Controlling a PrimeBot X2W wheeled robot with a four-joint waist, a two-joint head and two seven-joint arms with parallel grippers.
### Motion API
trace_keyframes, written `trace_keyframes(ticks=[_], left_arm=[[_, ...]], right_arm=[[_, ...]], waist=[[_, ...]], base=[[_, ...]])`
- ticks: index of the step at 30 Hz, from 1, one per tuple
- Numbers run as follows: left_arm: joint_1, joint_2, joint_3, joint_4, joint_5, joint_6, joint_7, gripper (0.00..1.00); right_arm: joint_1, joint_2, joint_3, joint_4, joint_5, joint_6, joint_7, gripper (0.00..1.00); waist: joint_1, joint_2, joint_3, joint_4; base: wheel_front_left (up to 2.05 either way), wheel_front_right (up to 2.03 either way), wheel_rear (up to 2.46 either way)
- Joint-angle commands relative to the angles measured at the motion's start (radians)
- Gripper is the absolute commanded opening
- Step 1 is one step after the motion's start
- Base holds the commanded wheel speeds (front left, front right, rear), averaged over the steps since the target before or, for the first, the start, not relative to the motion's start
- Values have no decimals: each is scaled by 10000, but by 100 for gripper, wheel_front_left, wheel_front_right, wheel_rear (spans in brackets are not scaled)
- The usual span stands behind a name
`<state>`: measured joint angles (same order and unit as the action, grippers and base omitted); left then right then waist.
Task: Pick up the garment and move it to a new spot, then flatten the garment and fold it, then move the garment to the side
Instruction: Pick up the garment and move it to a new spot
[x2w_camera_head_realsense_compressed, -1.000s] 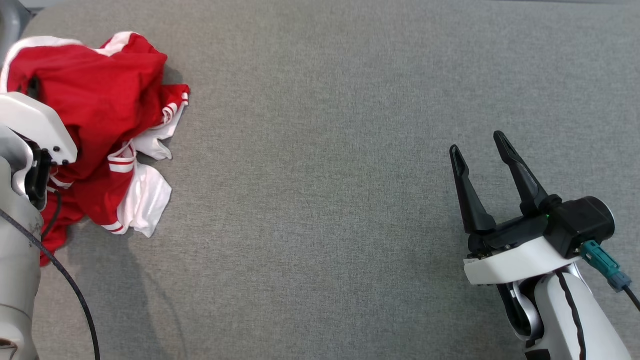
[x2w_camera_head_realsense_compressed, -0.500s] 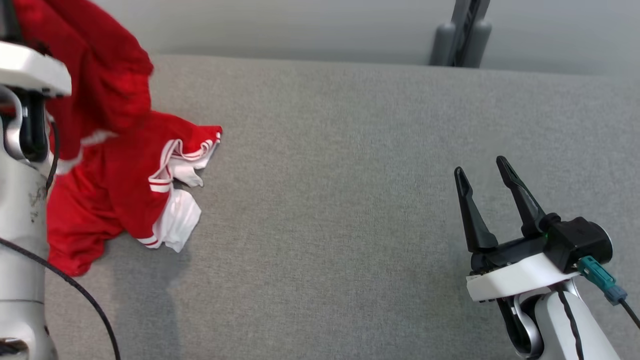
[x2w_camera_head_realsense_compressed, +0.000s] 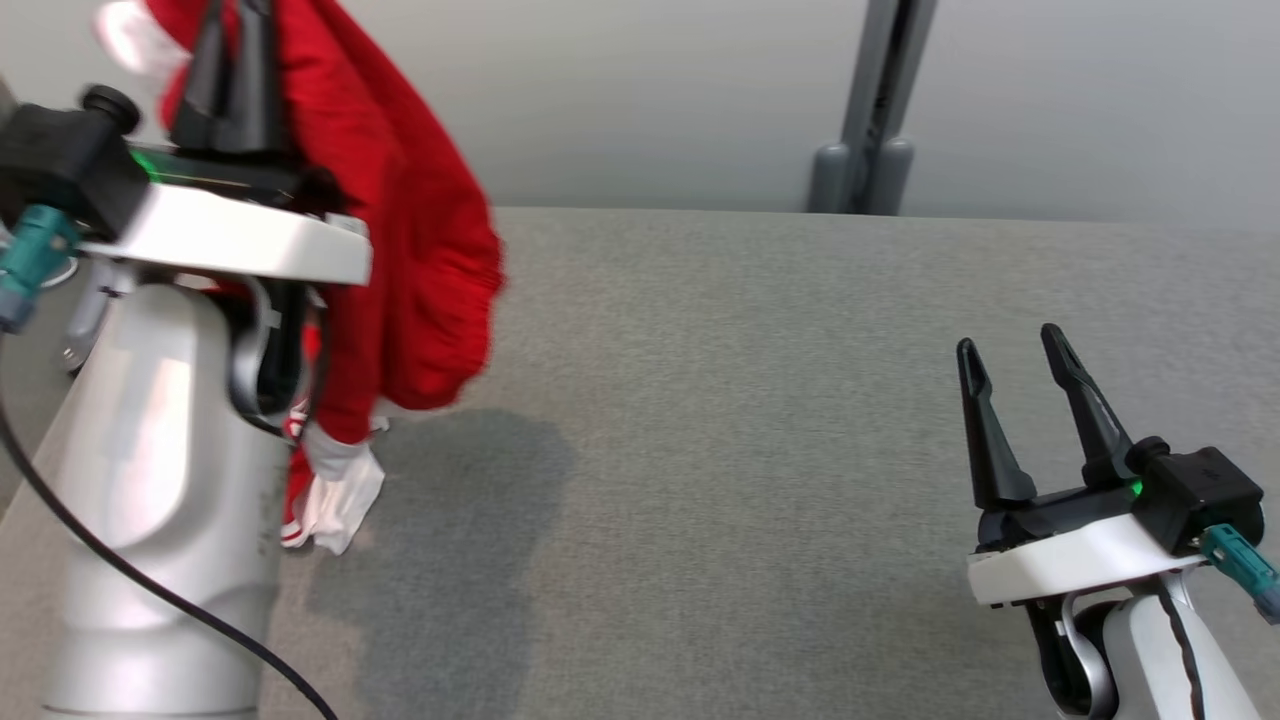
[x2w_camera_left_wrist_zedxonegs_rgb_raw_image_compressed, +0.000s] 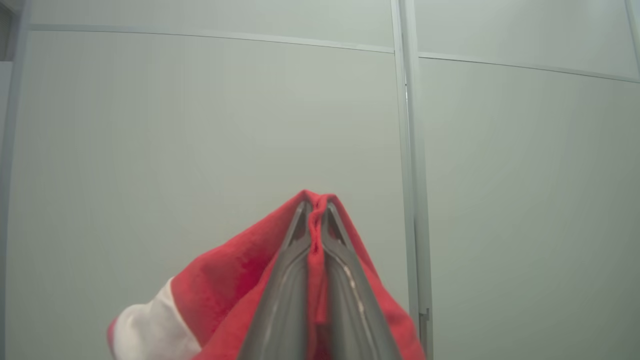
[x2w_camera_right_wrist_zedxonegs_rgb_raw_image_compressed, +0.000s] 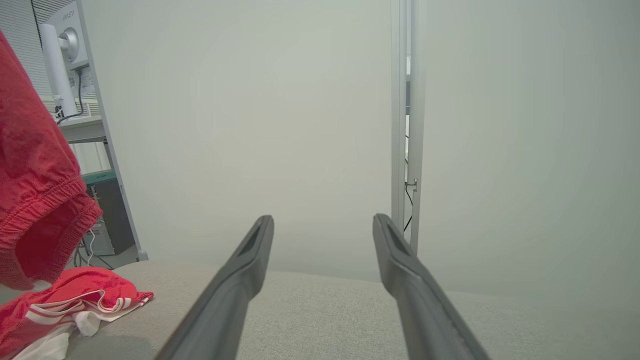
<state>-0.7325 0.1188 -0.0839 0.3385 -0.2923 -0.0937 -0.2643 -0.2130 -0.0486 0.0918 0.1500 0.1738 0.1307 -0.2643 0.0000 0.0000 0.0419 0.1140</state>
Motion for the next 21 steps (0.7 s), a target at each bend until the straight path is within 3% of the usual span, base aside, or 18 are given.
trace_keyframes(ticks=[1,8,13,21], left_arm=[[194,-57,-99,-105,-63,-36,5,0],[924,-539,-915,-576,-469,-48,4,0],[1324,-665,-1936,-779,-856,364,4,0],[891,-654,-2989,-898,-1595,1414,4,0]], right_arm=[[142,-44,-81,-37,-58,1,-9,100],[173,-44,-385,-124,-199,1,-9,100],[24,-39,-667,-192,-290,1,-9,100],[-274,-43,-683,-249,-19,1,-9,100]], waist=[[0,0,-164,-286],[0,0,-161,-1293],[0,0,182,-2610],[0,0,979,-4565]], base=[[0,0,0],[0,0,0],[0,0,0],[0,0,0]])
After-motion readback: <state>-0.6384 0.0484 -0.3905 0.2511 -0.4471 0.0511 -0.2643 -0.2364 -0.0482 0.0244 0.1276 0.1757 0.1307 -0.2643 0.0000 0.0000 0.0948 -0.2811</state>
